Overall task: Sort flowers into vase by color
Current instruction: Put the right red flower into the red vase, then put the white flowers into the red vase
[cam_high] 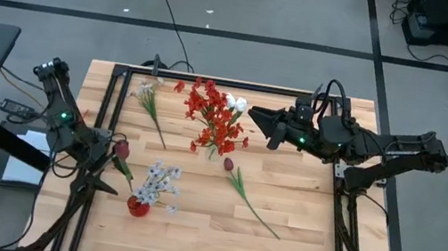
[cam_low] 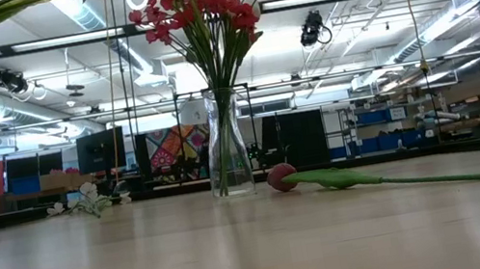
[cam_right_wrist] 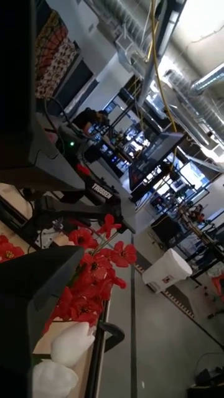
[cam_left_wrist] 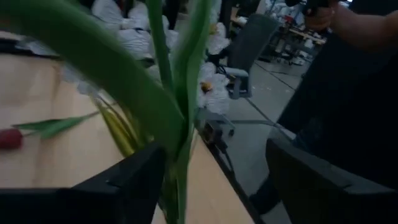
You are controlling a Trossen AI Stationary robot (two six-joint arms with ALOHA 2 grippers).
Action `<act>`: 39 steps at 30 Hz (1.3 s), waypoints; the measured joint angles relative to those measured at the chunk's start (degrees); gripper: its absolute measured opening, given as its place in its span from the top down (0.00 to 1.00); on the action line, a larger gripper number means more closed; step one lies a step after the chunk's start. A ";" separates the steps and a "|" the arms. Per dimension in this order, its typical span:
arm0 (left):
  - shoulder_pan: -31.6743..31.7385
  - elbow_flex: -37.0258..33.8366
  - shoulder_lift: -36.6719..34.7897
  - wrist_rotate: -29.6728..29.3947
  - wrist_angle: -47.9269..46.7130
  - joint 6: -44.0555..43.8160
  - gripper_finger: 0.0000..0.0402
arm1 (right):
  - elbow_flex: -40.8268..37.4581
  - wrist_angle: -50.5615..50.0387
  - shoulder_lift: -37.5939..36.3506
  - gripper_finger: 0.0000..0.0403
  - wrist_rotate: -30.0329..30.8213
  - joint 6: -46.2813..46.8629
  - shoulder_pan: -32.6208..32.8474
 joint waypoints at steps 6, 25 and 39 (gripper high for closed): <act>0.00 4.56 0.02 3.21 -8.71 -7.24 0.28 | 0.00 -0.01 0.00 0.60 0.00 0.50 0.58; 0.07 28.73 3.74 -1.80 -32.41 -15.99 0.28 | 0.00 -0.03 0.00 0.60 0.00 0.44 1.66; 7.01 32.09 6.42 -27.00 -60.72 -59.28 0.44 | 0.01 -18.61 -0.02 0.60 1.63 13.25 -2.04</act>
